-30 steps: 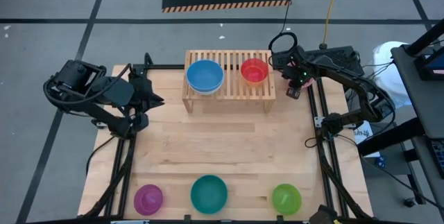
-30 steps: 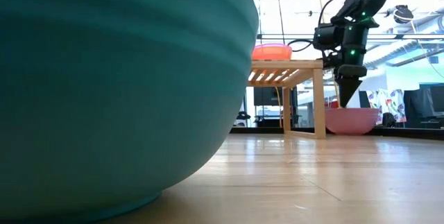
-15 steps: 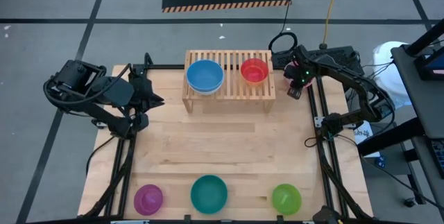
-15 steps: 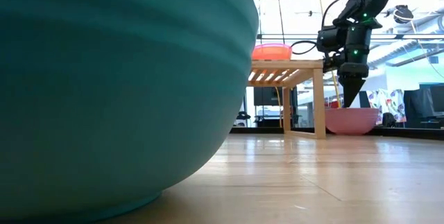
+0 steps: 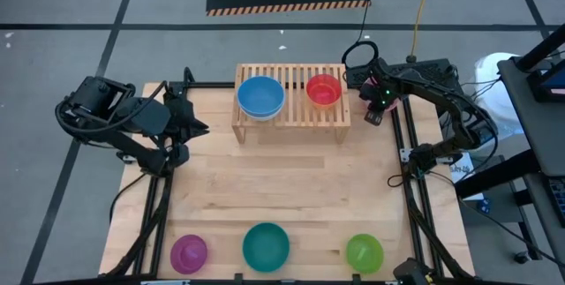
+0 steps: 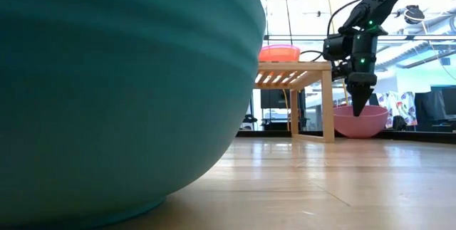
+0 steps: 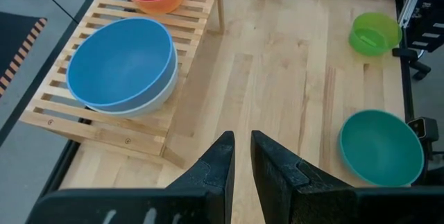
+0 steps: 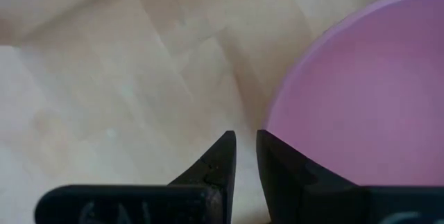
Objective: Place and stack bowls onto a shelf
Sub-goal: Stack the pink bowl on top of the blue bowl on the shelf
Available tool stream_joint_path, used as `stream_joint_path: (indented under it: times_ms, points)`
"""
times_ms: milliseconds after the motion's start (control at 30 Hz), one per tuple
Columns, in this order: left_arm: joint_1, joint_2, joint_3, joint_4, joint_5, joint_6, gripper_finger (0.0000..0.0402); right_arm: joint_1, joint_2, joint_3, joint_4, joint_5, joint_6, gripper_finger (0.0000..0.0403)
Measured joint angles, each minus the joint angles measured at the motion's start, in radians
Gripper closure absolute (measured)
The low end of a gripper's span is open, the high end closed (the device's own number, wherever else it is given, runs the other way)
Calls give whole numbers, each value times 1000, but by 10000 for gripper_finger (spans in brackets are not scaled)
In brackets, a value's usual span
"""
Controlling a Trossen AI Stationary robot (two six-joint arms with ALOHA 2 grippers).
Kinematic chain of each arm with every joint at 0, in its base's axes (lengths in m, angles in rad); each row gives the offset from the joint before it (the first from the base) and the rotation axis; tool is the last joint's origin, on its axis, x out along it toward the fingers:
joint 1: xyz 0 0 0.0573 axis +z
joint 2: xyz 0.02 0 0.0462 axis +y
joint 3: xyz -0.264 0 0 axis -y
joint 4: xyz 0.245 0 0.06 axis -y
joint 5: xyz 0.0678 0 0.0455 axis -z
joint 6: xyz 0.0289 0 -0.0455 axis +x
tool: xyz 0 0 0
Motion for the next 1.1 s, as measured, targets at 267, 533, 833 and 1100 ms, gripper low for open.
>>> stream_joint_path:
  times_ms: [267,533,833,1100]
  points:
    - [0,0,0,0,0,-18,346,0,0,0,18,51,-27,351]
    - [0,0,0,0,0,-21,346,0,0,0,62,75,-53,392]
    - [0,0,0,0,0,-25,346,0,0,0,43,72,-61,402]
    - [0,0,0,0,0,-28,346,1,-18,0,1,75,-44,403]
